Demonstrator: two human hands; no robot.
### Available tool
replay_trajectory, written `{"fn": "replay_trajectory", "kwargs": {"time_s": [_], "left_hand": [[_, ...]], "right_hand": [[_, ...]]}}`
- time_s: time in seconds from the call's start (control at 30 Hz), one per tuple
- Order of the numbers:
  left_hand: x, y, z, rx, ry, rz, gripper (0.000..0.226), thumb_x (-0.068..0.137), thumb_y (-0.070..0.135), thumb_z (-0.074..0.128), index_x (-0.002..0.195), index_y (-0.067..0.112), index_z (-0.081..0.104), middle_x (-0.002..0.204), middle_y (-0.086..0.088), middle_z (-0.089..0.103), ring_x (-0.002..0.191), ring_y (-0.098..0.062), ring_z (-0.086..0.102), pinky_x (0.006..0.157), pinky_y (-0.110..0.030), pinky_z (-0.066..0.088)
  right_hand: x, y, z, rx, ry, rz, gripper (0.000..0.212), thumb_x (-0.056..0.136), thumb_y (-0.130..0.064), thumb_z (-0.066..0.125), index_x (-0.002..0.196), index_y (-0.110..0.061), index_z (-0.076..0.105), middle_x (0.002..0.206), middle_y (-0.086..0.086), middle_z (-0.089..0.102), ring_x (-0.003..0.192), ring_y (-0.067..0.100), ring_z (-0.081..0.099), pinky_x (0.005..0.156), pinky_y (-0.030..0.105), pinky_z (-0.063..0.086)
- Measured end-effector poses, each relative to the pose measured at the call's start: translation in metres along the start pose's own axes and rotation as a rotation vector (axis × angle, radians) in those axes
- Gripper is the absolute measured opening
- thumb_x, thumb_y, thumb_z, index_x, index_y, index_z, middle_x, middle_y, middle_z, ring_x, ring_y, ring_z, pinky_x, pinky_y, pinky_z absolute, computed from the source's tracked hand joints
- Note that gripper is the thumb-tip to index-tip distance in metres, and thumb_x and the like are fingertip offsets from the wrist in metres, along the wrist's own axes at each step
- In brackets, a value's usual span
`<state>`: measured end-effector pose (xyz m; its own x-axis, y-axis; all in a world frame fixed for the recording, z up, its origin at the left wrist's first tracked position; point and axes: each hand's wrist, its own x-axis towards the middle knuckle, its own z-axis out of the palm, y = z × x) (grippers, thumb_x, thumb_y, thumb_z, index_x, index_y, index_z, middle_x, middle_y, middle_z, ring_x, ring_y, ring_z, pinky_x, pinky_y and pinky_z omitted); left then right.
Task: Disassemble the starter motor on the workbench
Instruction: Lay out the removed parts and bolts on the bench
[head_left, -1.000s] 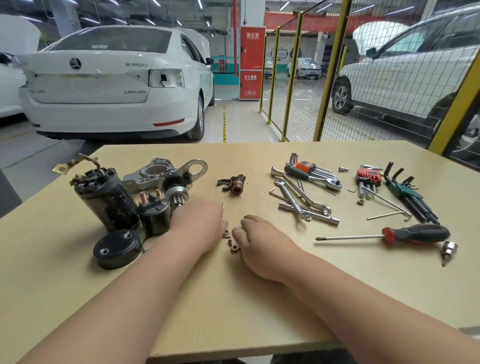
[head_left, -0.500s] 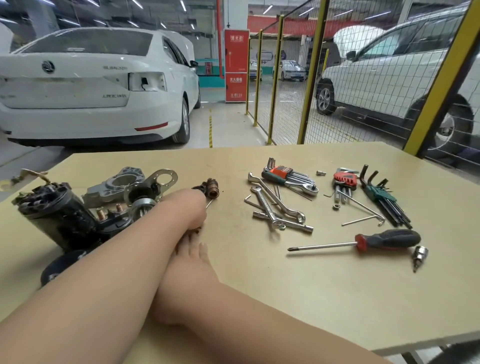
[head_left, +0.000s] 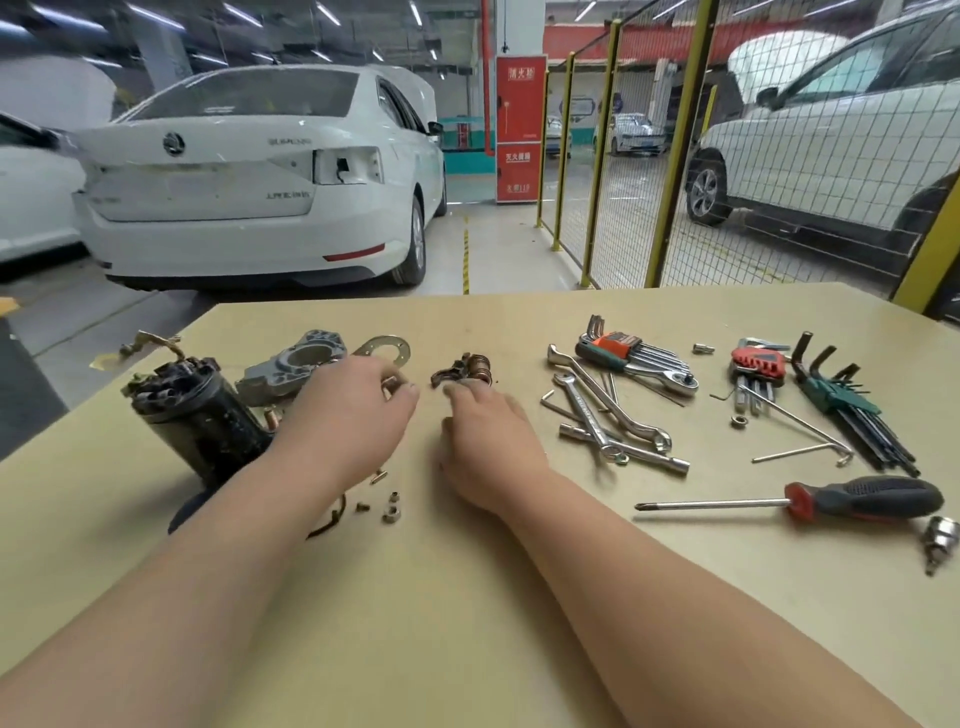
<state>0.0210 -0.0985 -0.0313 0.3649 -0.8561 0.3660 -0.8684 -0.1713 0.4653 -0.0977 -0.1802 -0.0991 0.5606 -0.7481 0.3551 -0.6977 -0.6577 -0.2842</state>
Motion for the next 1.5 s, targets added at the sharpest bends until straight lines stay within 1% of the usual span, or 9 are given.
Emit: {"fn": "replay_trajectory", "kwargs": {"time_s": [0.3, 0.4, 0.53, 0.63, 0.73, 0.97, 1.17, 1.3, 1.5], "left_hand": [[-0.051, -0.109, -0.061, -0.273, 0.530, -0.303, 0.014, 0.079, 0.041, 0.059, 0.070, 0.030, 0.063, 0.052, 0.007, 0.055, 0.047, -0.006, 0.047, 0.049, -0.023, 0.033], [-0.050, -0.150, -0.058, -0.298, 0.448, -0.430, 0.022, 0.078, 0.047, 0.068, 0.079, 0.026, 0.063, 0.073, -0.008, 0.059, 0.063, -0.012, 0.051, 0.055, -0.028, 0.038], [-0.034, -0.173, -0.048, -0.333, 0.221, -0.475, 0.059, 0.074, 0.057, 0.072, 0.122, 0.028, 0.053, 0.110, 0.009, 0.056, 0.102, -0.011, 0.053, 0.079, -0.030, 0.041], [-0.026, -0.171, -0.039, -0.330, 0.197, -0.407, 0.039, 0.077, 0.054, 0.070, 0.106, 0.030, 0.061, 0.094, 0.012, 0.064, 0.082, 0.000, 0.056, 0.063, -0.016, 0.036], [-0.029, -0.168, -0.035, -0.288, 0.201, -0.359, 0.027, 0.077, 0.046, 0.074, 0.096, 0.034, 0.059, 0.069, 0.014, 0.058, 0.063, 0.000, 0.052, 0.052, -0.019, 0.033], [-0.046, -0.160, -0.039, -0.418, 0.311, -0.426, 0.011, 0.085, 0.017, 0.064, 0.094, 0.023, 0.061, 0.069, 0.002, 0.054, 0.057, -0.003, 0.050, 0.047, -0.008, 0.036], [-0.062, -0.141, -0.049, -1.175, 0.249, -0.709, 0.021, 0.101, 0.013, 0.046, 0.084, 0.010, 0.058, 0.068, -0.001, 0.043, 0.053, -0.010, 0.038, 0.032, -0.015, 0.025], [-0.067, -0.119, -0.057, -1.339, 0.156, -0.759, 0.022, 0.100, 0.010, 0.045, 0.087, 0.008, 0.063, 0.069, -0.003, 0.055, 0.054, -0.009, 0.052, 0.035, -0.014, 0.035], [-0.042, -0.046, -0.019, -0.105, -0.221, -0.245, 0.024, 0.095, 0.014, 0.043, 0.104, 0.019, 0.065, 0.091, 0.002, 0.062, 0.074, -0.016, 0.057, 0.058, -0.025, 0.041]], "right_hand": [[0.069, 0.019, 0.007, -0.051, -0.071, 0.273, 0.059, 0.095, -0.042, 0.035, 0.147, -0.018, 0.019, 0.155, 0.012, 0.017, 0.136, 0.033, 0.026, 0.106, 0.048, 0.028], [0.093, 0.006, 0.015, -0.009, -0.224, 0.316, 0.049, 0.096, -0.037, 0.027, 0.142, -0.018, 0.032, 0.152, 0.012, 0.024, 0.135, 0.033, 0.025, 0.106, 0.047, 0.028], [0.097, -0.013, 0.022, -0.043, -0.265, 0.282, 0.035, 0.095, -0.018, 0.025, 0.112, -0.011, 0.055, 0.122, 0.015, 0.050, 0.114, 0.033, 0.040, 0.092, 0.039, 0.037], [0.093, -0.026, 0.022, 0.074, -0.246, 0.256, 0.026, 0.092, -0.016, 0.034, 0.104, -0.012, 0.058, 0.118, 0.014, 0.059, 0.106, 0.032, 0.051, 0.082, 0.032, 0.041], [0.080, -0.030, 0.018, 0.247, -0.255, 0.257, 0.044, 0.091, -0.011, 0.036, 0.133, -0.015, 0.051, 0.136, 0.006, 0.052, 0.123, 0.026, 0.047, 0.094, 0.028, 0.037], [0.049, -0.011, 0.000, 0.568, -0.070, 0.300, 0.042, 0.091, -0.009, 0.044, 0.131, -0.015, 0.053, 0.131, 0.001, 0.058, 0.118, 0.021, 0.053, 0.098, 0.035, 0.041], [0.024, -0.002, -0.004, 0.764, 0.021, 0.310, 0.030, 0.091, -0.010, 0.045, 0.115, -0.020, 0.060, 0.110, -0.001, 0.067, 0.098, 0.017, 0.062, 0.075, 0.028, 0.043], [0.017, -0.008, -0.005, 0.781, 0.038, 0.320, 0.029, 0.091, -0.012, 0.045, 0.114, -0.020, 0.060, 0.107, -0.001, 0.068, 0.099, 0.018, 0.062, 0.075, 0.029, 0.044], [0.012, -0.009, -0.006, 0.831, 0.078, 0.376, 0.027, 0.092, -0.013, 0.046, 0.115, -0.015, 0.060, 0.102, 0.001, 0.068, 0.089, 0.016, 0.064, 0.067, 0.026, 0.044]]}}
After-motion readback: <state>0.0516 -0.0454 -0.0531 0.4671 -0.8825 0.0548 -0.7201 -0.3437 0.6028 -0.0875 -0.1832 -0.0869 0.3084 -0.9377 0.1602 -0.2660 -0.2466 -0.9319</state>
